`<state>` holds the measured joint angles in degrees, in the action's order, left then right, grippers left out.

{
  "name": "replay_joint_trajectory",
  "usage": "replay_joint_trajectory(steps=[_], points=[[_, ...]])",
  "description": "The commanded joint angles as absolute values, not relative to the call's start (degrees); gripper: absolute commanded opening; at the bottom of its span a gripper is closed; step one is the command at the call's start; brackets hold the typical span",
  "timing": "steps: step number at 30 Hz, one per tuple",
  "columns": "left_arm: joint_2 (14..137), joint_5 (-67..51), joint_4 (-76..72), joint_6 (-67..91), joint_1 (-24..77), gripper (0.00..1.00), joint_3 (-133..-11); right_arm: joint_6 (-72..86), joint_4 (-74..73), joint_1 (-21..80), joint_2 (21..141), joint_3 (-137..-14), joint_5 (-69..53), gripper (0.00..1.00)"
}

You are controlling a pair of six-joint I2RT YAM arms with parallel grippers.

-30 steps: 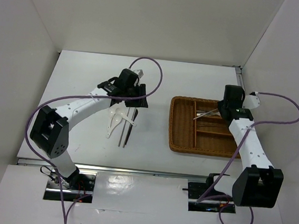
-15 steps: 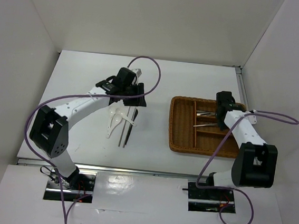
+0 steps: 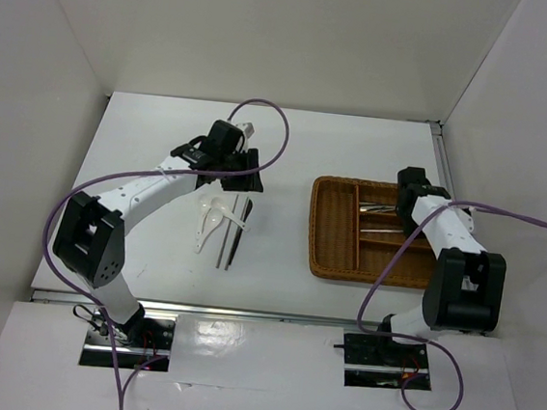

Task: Sort the eating utensils into containers

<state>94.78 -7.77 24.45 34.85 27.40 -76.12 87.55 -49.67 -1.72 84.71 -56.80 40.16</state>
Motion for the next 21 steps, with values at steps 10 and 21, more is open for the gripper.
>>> replay_joint_trajectory(steps=[10, 21], points=[[96.5, -9.58, 24.08, 34.01, 27.16, 0.57, -77.52, 85.26, -47.12, -2.99, 84.11, -58.18, 43.16, 0.2], [95.45, -7.74, 24.69, 33.4, 27.16, 0.57, -76.46, 71.04, -44.31, -2.99, 85.26, -63.98, 34.29, 0.58]])
